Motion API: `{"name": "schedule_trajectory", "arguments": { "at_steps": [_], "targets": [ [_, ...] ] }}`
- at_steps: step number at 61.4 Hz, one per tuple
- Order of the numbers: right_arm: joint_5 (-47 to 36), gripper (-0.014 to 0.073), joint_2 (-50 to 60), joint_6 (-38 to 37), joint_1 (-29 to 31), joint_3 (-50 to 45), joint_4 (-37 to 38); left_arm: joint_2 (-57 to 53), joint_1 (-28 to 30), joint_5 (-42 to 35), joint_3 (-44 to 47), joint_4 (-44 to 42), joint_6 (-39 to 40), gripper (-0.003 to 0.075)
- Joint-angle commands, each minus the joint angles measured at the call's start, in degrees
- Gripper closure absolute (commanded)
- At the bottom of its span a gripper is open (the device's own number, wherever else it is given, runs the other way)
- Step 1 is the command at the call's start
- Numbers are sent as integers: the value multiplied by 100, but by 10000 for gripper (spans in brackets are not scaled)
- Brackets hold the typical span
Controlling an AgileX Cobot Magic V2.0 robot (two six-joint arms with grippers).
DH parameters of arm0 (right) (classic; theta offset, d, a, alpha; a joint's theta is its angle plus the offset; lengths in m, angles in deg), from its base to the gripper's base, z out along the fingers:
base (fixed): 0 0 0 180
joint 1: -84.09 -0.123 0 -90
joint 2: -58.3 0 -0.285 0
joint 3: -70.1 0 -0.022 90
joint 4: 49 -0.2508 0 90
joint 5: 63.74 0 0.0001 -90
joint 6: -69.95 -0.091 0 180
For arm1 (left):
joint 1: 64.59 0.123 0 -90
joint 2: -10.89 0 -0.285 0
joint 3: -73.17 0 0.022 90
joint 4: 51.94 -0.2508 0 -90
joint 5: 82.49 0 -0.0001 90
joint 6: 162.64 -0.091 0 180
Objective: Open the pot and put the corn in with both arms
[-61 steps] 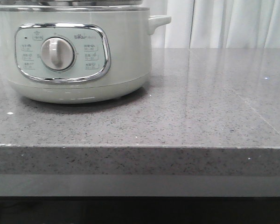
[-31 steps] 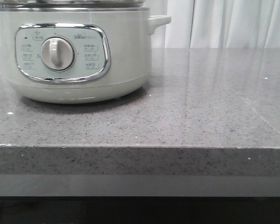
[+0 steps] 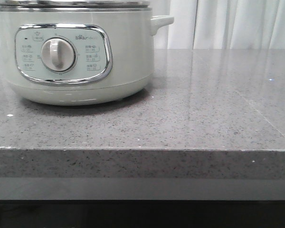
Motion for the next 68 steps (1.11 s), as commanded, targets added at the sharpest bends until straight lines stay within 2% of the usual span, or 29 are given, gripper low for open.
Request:
{"name": "schedule_trajectory", "arguments": {
  "at_steps": [1,8,15,29,37,50,56,68],
  "targets": [
    [-482,661,-25,39,2,145,-32,-305,-27,-398,-232,109,19,414],
    [-482,661,-25,39,2,145,-32,-305,-27,-410,-232,109,19,311],
    [-482,661,-25,39,2,145,-32,-305,-27,-410,-285,109,19,244],
    [-482,661,-25,39,2,145,-32,-467,-15,-158,-826,86,19,238],
    [-482,661,-25,39,2,145,-32,-741,-15,-168,-799,86,19,325],
    [-482,661,-25,39,2,145,-32,-1340,-15,-349,-199,86,-146,631],
    [-482,661,-25,39,2,145,-32,-1726,-15,-642,300,86,-153,734],
    [-482,661,-25,39,2,145,-32,-2810,-15,-1759,1839,86,-214,738]
  ]
}}
